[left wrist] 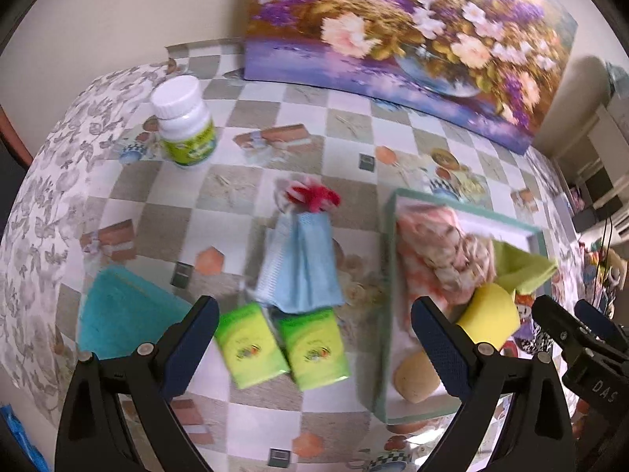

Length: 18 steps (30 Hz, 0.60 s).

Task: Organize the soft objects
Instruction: 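Withdraw both grippers from the tray toward the blue face mask, then grasp the blue face mask with the left gripper while the right gripper grasps the red clown toy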

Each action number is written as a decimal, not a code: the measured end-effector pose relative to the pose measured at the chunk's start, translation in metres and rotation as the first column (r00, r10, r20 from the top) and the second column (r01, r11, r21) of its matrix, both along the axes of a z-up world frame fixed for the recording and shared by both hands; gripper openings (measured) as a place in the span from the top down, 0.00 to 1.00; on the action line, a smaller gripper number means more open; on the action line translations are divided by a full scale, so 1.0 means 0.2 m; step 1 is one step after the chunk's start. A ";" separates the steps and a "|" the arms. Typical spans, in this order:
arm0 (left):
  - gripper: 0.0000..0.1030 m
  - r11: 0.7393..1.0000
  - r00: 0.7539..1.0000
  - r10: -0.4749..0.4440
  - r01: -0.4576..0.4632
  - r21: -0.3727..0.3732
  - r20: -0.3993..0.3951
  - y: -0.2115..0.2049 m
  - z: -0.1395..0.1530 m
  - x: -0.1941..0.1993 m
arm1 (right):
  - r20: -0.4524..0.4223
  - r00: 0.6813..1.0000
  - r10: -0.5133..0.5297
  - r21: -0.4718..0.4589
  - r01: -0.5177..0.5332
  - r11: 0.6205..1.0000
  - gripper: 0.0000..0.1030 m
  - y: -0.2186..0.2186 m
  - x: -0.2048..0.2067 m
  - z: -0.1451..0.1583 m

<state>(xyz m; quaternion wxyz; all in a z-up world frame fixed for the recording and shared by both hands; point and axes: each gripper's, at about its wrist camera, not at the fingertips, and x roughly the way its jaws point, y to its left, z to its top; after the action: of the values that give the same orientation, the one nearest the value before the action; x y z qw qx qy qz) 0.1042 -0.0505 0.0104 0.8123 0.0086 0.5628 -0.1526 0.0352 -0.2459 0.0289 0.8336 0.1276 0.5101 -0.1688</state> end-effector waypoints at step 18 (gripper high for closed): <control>0.05 1.000 0.981 0.026 -0.028 -0.007 -0.193 0.18 -0.08 0.34 | -0.035 0.983 0.179 0.074 -0.176 0.982 0.00 0.31 0.29 -0.18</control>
<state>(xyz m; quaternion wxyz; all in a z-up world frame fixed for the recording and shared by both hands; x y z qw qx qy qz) 0.1728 -0.0138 -0.0054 0.7560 -0.0180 0.6382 -0.1443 0.0936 -0.1831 -0.0079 0.8295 0.1076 0.5424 -0.0782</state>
